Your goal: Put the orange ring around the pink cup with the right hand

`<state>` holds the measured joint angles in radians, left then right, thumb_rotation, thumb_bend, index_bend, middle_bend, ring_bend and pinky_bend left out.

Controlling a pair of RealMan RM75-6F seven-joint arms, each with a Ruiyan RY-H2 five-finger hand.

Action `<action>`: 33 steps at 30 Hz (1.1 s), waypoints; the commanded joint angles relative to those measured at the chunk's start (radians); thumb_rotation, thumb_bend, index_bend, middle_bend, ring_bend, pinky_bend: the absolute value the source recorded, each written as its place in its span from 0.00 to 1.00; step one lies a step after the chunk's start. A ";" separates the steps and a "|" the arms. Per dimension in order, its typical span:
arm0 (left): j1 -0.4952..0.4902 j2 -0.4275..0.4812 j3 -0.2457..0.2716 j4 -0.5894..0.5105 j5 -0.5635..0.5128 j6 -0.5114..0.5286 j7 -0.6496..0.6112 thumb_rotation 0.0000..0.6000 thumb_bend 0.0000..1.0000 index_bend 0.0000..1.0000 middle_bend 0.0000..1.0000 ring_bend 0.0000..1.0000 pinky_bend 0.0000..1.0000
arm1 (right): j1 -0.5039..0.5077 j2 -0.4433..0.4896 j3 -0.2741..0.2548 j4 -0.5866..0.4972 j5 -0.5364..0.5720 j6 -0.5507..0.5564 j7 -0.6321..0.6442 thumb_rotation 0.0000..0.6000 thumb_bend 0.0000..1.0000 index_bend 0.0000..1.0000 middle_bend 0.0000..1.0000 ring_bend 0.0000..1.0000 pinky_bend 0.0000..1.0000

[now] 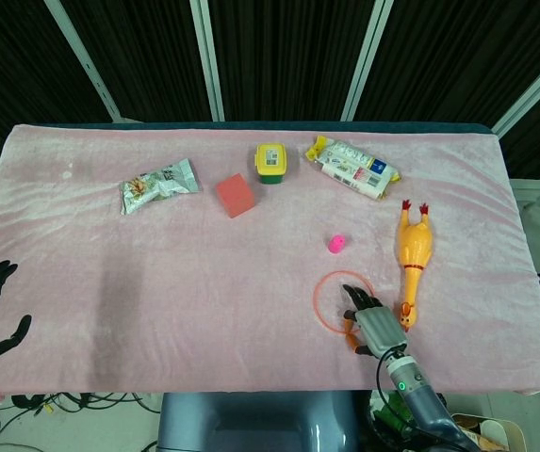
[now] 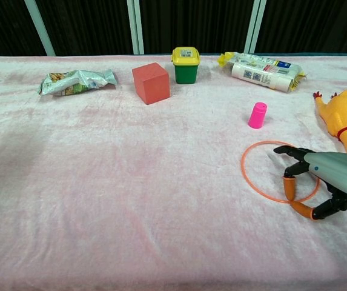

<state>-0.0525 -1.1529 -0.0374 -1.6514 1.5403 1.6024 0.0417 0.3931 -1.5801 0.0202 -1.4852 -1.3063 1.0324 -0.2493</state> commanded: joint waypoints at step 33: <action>0.011 0.007 -0.007 -0.007 0.004 0.001 -0.003 1.00 0.32 0.12 0.11 0.00 0.00 | 0.020 0.051 0.027 -0.063 0.005 0.006 0.032 1.00 0.41 0.70 0.00 0.00 0.19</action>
<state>-0.0416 -1.1454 -0.0445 -1.6587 1.5447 1.6035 0.0383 0.4133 -1.5312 0.0458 -1.5460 -1.2999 1.0364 -0.2197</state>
